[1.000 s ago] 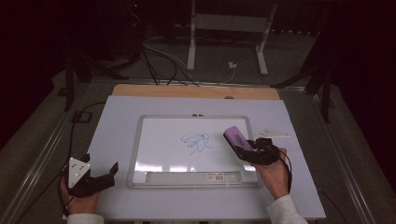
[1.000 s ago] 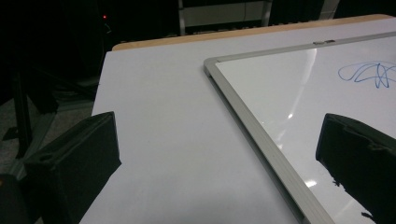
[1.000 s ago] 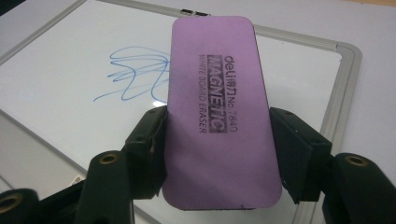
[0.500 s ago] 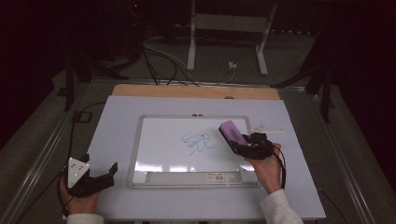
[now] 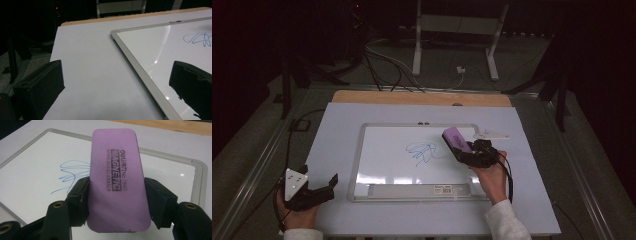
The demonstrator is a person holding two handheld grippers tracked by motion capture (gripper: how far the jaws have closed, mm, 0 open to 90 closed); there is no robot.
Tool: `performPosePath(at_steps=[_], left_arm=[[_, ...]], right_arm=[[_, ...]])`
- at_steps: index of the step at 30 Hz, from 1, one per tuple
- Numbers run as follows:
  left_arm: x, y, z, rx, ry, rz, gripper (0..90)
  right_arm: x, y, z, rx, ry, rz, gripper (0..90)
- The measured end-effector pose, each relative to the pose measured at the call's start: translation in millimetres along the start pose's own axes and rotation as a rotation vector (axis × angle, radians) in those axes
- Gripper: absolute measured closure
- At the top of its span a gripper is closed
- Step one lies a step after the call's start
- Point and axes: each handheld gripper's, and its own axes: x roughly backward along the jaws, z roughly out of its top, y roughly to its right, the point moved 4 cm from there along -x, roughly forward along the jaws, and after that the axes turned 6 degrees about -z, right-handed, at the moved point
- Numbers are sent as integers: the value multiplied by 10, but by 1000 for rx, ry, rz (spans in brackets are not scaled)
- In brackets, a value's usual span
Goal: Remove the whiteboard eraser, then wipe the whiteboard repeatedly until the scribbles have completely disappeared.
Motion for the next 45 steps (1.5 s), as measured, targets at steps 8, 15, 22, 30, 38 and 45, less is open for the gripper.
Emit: performPosePath(at_steps=[8, 15, 22, 30, 38, 45], left_arm=[[-2, 1, -1, -1, -2, -1, 5], [-2, 1, 1, 0, 0, 1, 4], [2, 0, 0, 1, 2, 0, 4], [-2, 1, 0, 3, 2, -1, 4], [-8, 0, -7, 3, -3, -4, 5], [-5, -5, -8, 5, -1, -3, 5]], right_arm=[[-85, 14, -6, 1, -6, -15, 405], [-199, 13, -25, 8, -18, -35, 405], [-334, -13, -44, 27, -38, -53, 405], [-464, -40, -76, 64, -60, -86, 405], [-582, -30, -132, 71, -85, -107, 405], [-658, -42, -189, 85, -121, -102, 398]])
